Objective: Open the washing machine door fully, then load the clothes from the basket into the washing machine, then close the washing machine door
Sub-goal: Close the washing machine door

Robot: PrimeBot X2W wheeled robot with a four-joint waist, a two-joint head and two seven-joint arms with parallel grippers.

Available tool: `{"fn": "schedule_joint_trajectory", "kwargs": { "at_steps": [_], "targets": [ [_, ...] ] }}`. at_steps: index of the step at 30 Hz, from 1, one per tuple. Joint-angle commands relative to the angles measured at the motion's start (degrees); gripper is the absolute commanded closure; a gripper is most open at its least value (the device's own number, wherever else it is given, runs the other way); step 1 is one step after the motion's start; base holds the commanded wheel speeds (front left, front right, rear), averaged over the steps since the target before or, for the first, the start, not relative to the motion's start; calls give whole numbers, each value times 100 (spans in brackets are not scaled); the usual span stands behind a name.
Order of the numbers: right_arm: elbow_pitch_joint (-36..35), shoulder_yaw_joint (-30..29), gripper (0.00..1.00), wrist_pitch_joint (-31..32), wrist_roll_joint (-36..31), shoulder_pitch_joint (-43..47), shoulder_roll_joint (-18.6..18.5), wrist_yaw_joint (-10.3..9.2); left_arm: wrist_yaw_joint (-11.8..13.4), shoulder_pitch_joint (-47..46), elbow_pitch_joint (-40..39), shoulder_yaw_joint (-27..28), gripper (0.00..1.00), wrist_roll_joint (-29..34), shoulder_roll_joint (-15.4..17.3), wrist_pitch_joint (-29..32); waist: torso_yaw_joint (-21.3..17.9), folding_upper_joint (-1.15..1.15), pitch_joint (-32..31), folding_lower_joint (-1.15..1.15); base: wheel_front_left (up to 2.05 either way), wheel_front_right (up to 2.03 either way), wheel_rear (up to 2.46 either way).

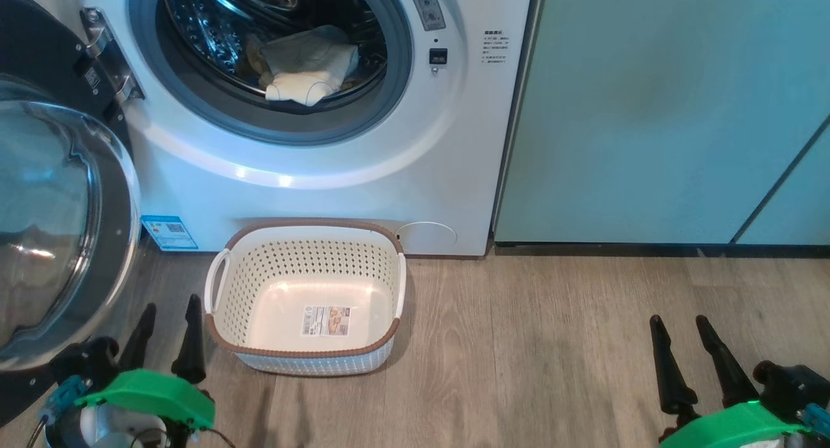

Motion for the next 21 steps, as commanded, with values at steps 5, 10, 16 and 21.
{"fn": "schedule_joint_trajectory", "kwargs": {
  "at_steps": [5,10,16,21],
  "targets": [
    [-176,76,0,-38,12,-124,-122,-16,-6,-187,-178,184,0,-14,138,-21,65,0,-32,0,0,0,0],
    [-192,61,0,-38,18,-84,-122,-16,-6,-176,-184,216,0,-27,111,-21,207,0,-53,0,0,0,0],
    [-197,75,0,-38,28,-69,-96,-16,-6,-187,-135,284,0,-4,100,-21,540,0,-26,0,0,0,0],
    [-197,64,0,-38,33,-85,-81,-16,-6,-222,-72,367,0,11,93,-21,935,0,0,0,0,0,0]
  ]
}}
